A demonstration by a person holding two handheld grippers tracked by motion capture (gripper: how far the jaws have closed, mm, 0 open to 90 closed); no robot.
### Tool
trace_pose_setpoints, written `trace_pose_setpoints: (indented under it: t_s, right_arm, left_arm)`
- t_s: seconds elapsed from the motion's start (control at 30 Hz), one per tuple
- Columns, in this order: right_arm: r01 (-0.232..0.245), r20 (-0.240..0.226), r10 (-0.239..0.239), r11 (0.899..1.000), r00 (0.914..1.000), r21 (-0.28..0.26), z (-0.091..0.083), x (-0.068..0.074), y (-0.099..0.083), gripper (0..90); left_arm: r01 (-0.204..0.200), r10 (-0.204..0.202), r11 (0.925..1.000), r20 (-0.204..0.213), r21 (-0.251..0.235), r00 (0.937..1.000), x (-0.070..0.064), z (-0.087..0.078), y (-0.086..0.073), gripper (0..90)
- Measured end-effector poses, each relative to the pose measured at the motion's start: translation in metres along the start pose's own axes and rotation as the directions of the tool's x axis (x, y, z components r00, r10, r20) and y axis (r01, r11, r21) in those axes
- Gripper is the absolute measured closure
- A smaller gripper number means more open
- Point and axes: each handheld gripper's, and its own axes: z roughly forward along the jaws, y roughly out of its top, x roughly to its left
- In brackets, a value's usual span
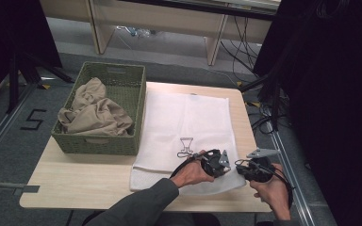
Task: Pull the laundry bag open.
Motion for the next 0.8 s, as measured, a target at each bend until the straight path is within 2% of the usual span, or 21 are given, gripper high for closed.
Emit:
trace_pose_setpoints:
  t_s: [0.07,0.1,0.17,0.2,0.33,0.4,0.57,0.6,0.7,0.8]
  right_arm:
    - [0.015,0.001,-0.015,1.000,0.9999,0.001,0.000,-0.002,0.000,89.1]
    - [-0.010,0.001,0.010,1.000,0.9999,0.006,-0.001,-0.001,-0.001,89.1]
    - [0.015,0.003,-0.015,1.000,0.9999,-0.006,-0.001,-0.002,0.000,89.2]
    - [-0.002,0.005,0.002,1.000,1.0000,-0.001,-0.002,-0.001,0.000,89.2]
    - [0.000,0.007,0.000,1.000,1.0000,-0.006,-0.002,0.000,0.001,89.3]
    - [-0.001,0.007,0.001,1.000,1.0000,-0.003,-0.002,0.000,0.000,89.3]
    - [0.007,0.008,-0.007,1.000,0.9999,-0.003,-0.001,-0.003,0.000,89.4]
    - [-0.010,0.010,0.010,1.000,0.9999,-0.006,-0.002,-0.002,0.000,89.3]
    - [0.005,0.012,-0.005,1.000,0.9999,-0.009,-0.002,-0.004,-0.001,89.3]
    - [-0.013,0.011,0.013,1.000,0.9999,-0.002,-0.003,-0.005,-0.001,89.3]
  left_arm:
    - [-0.005,0.005,1.0000,0.000,-0.001,1.0000,0.000,-0.001,0.000,86.6]
    - [-0.007,0.007,1.0000,-0.001,-0.001,1.0000,0.001,-0.002,0.000,86.6]
    - [-0.005,0.005,1.0000,-0.005,-0.004,1.0000,0.001,-0.002,-0.001,86.6]
    - [-0.008,0.008,1.0000,-0.008,0.001,0.9999,0.001,-0.002,-0.002,86.6]
    - [-0.028,0.029,0.9993,-0.009,0.023,0.9995,0.001,0.000,-0.005,86.6]
    - [-0.015,0.015,0.9998,-0.010,0.015,0.9998,0.000,0.000,-0.007,86.6]
    - [-0.032,0.033,0.9986,-0.015,0.043,0.9993,0.001,-0.005,-0.012,86.6]
    - [-0.035,0.036,0.9983,-0.020,0.047,0.9992,0.002,-0.006,-0.013,86.6]
    - [-0.038,0.039,0.9977,-0.022,0.057,0.9990,0.003,-0.011,-0.016,86.6]
    - [-0.040,0.042,0.9971,-0.029,0.064,0.9987,0.003,-0.014,-0.020,86.6]
